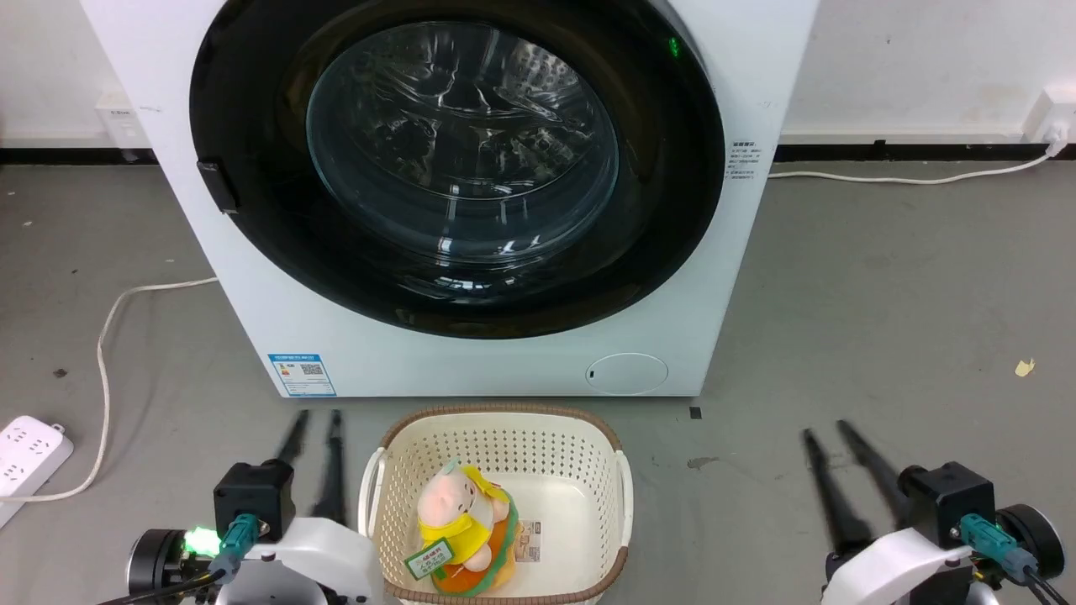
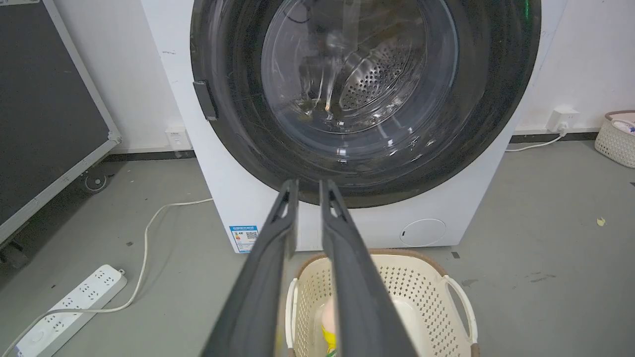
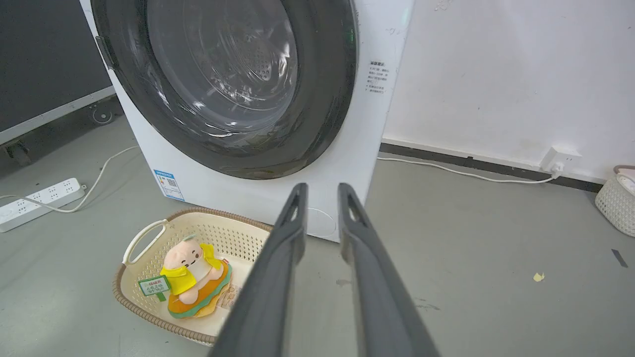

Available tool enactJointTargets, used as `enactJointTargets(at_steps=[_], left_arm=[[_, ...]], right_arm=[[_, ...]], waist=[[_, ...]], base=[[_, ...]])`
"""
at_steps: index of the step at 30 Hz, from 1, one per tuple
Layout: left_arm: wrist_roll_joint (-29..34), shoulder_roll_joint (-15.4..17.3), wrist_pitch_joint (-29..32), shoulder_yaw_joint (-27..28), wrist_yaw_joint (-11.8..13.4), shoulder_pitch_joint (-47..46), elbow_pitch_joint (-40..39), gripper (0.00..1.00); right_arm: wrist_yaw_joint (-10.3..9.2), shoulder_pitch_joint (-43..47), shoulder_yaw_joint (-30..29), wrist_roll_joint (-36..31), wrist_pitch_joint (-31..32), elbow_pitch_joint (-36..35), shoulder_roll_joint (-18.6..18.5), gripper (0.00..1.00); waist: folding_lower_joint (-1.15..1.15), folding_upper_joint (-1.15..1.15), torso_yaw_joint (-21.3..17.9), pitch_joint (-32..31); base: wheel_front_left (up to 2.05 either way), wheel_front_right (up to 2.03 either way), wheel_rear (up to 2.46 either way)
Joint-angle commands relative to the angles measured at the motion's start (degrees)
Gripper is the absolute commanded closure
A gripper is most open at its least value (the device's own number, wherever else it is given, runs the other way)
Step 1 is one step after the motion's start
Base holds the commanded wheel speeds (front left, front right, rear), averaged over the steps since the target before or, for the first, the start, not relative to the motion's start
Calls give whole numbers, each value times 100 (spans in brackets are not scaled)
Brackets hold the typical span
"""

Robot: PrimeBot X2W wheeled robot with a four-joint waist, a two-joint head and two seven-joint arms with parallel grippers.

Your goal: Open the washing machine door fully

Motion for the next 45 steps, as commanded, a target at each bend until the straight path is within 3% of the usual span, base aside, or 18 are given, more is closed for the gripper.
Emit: enactJointTargets(at_steps=[1, 27, 45], left_arm=[[0, 0, 0, 0, 0, 0, 0, 0], [15, 16, -294, -275, 137, -78, 10, 0], [30, 32, -522, -556, 287, -509, -145, 0]], right_arm=[[0, 0, 1, 0, 0, 0, 0, 0], [-1, -203, -13, 378, -283, 40, 2, 0], [-1, -1548, -359, 1397, -6, 153, -151, 0]], waist=[[0, 0, 0, 0], [0, 0, 25, 154], [0, 0, 257, 859]], base=[[0, 0, 0], [0, 0, 0], [0, 0, 0]])
